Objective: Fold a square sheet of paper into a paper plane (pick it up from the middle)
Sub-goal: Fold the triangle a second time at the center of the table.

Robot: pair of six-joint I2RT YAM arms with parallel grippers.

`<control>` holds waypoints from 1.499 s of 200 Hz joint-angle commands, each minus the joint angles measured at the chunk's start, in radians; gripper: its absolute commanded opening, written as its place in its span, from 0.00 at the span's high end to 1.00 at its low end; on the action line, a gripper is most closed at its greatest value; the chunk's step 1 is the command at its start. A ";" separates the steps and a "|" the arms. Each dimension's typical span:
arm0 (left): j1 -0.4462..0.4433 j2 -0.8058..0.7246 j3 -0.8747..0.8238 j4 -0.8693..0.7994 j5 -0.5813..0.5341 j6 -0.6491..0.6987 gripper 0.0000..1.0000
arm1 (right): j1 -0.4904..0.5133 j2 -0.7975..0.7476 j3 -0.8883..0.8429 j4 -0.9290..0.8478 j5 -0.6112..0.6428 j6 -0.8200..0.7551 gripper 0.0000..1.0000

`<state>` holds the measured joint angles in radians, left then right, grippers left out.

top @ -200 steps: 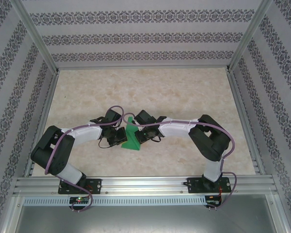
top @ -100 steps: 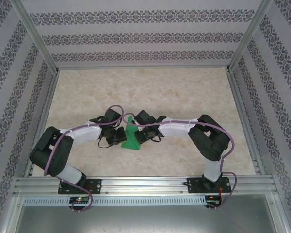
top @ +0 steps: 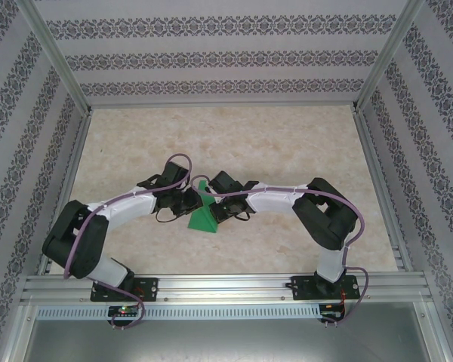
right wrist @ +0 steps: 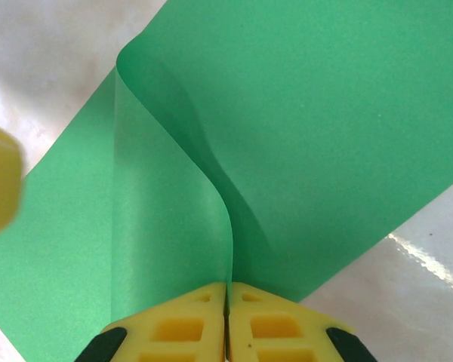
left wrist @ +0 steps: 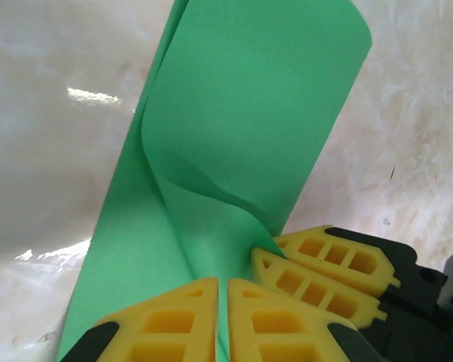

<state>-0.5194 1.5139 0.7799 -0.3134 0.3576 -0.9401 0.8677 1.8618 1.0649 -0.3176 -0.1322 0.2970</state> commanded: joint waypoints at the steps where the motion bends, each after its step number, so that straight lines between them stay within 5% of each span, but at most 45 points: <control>1: -0.001 0.038 0.030 0.096 0.042 -0.041 0.88 | -0.012 0.031 -0.020 0.007 0.025 0.016 0.91; 220: -0.002 0.204 -0.030 0.116 0.004 -0.027 0.90 | -0.014 0.013 -0.011 0.015 0.021 0.043 0.88; 274: -0.001 0.207 -0.032 0.109 -0.005 -0.012 0.91 | -0.039 -0.149 -0.022 0.011 0.052 0.112 0.61; 300: -0.003 0.207 -0.032 0.110 -0.004 -0.008 0.91 | -0.051 -0.215 -0.062 0.022 0.022 0.158 0.58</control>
<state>-0.5182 1.6817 0.7780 -0.1749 0.4026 -0.9733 0.8265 1.7226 1.0359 -0.3069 -0.1120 0.3946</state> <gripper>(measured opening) 0.091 0.420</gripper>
